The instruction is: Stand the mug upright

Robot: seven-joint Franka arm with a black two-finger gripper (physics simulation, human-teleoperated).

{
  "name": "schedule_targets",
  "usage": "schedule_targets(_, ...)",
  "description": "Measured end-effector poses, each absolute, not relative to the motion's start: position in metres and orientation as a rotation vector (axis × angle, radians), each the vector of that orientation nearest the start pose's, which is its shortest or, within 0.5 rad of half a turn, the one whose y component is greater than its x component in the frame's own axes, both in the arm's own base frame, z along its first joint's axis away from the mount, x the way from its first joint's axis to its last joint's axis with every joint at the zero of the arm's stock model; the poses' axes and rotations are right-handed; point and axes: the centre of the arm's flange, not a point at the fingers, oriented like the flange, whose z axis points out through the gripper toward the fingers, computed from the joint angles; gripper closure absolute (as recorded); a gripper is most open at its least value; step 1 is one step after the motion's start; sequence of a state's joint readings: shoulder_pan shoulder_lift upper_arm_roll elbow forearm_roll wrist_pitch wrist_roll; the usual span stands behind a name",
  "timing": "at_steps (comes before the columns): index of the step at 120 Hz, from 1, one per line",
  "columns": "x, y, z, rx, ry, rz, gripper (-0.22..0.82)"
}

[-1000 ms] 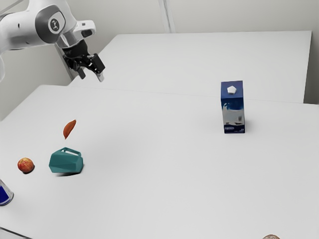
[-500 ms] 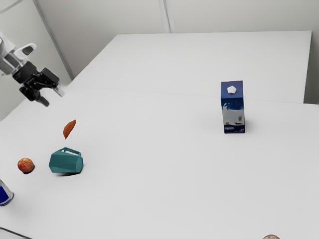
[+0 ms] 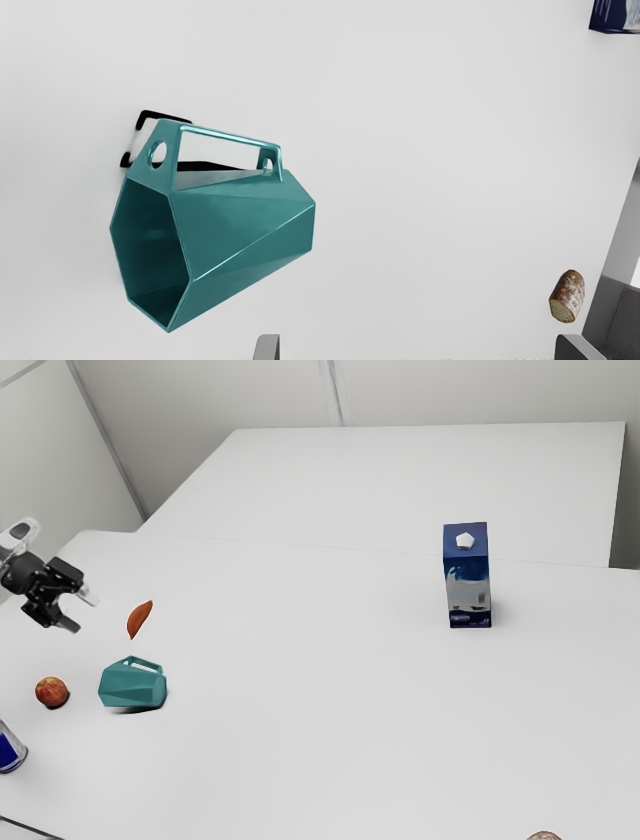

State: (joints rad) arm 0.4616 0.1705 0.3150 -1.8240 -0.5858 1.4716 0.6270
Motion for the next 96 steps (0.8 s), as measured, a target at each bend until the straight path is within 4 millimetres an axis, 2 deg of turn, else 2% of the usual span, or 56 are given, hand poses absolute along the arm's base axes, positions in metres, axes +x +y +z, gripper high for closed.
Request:
schedule_targets(21, 0.426, 0.359, 0.390, 2.338, 0.324, -0.042, 0.00)
schedule_targets(31, 0.418, 0.360, 0.364, 2.289, 0.344, -0.034, 0.00)
schedule_targets(47, 0.411, 0.353, 0.338, 2.240, 0.366, 0.017, 0.00)
schedule_targets(73, 0.421, 0.346, 0.321, 2.250, 0.372, 0.132, 0.00)
schedule_targets(96, 0.414, 0.341, 0.298, 2.256, 0.363, 0.152, 0.00)
